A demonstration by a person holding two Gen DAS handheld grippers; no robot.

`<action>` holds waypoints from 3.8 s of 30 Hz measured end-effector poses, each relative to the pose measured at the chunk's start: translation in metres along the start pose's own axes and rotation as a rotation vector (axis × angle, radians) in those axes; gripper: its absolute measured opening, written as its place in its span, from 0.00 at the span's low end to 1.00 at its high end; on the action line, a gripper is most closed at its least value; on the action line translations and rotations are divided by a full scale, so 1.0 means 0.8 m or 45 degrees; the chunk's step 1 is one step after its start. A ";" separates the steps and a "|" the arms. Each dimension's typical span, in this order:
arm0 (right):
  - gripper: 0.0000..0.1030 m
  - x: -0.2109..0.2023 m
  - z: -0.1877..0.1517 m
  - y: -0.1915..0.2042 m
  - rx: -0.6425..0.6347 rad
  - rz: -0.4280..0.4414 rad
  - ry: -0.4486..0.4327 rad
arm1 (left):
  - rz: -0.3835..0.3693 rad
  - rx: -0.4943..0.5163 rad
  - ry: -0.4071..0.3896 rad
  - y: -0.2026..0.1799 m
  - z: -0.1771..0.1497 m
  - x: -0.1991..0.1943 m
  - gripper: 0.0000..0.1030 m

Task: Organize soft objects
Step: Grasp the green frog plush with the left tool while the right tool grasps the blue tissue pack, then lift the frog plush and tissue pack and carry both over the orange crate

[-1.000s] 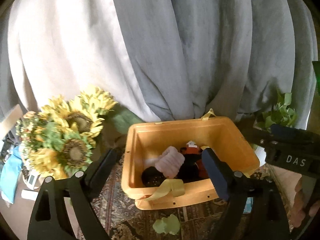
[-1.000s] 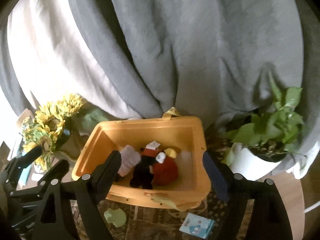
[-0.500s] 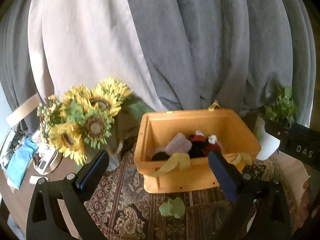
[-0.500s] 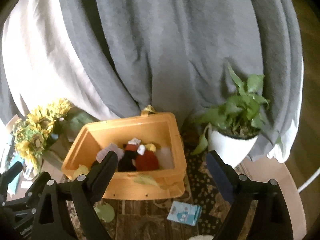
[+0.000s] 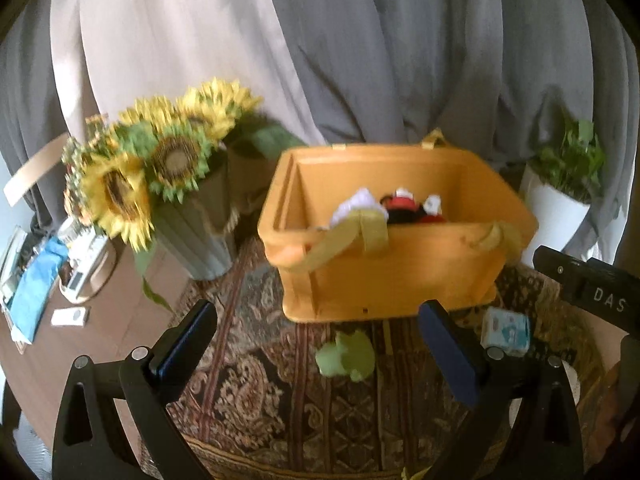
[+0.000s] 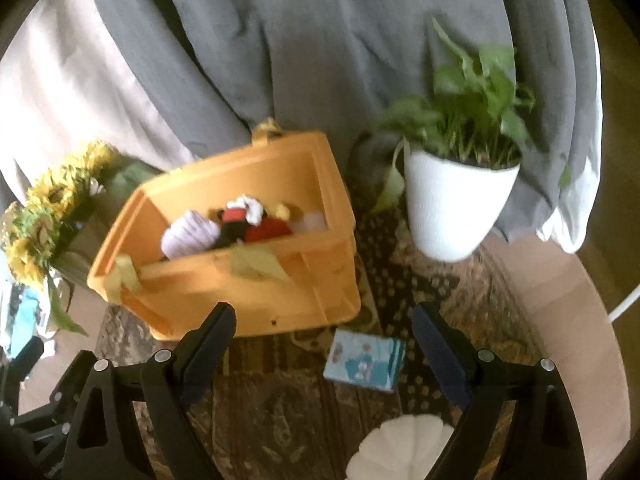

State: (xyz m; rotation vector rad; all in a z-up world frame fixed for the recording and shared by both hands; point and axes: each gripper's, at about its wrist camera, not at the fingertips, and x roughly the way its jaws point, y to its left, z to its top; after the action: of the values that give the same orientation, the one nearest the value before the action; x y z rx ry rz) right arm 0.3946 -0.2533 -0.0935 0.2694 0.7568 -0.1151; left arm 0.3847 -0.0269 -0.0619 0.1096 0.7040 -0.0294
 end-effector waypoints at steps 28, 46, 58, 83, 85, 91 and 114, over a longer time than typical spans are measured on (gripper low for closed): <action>0.88 0.151 -0.061 -0.048 0.227 -0.088 0.466 | -0.054 -0.018 0.375 -0.035 -0.061 0.131 0.99; 0.78 0.190 -0.056 -0.035 0.208 -0.146 0.478 | -0.053 -0.070 0.473 -0.034 -0.069 0.186 0.61; 0.72 0.163 -0.059 -0.047 0.207 -0.078 0.448 | -0.074 -0.061 0.441 -0.042 -0.073 0.169 0.60; 0.72 0.036 -0.036 -0.013 0.044 0.095 0.184 | -0.144 -0.056 0.208 -0.026 -0.040 0.059 0.60; 0.72 0.027 -0.033 -0.010 0.031 0.107 0.157 | -0.147 -0.060 0.186 -0.023 -0.036 0.053 0.60; 0.72 -0.005 -0.020 0.002 -0.013 0.131 0.055 | -0.152 -0.069 0.106 -0.018 -0.020 0.025 0.60; 0.72 -0.054 0.039 0.035 -0.116 0.177 -0.225 | -0.145 -0.043 -0.132 -0.010 0.050 -0.027 0.60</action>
State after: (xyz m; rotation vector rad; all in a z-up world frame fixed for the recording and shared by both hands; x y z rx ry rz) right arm 0.3900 -0.2351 -0.0363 0.2211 0.5646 0.0275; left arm 0.3934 -0.0391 -0.0179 0.0349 0.6065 -0.1314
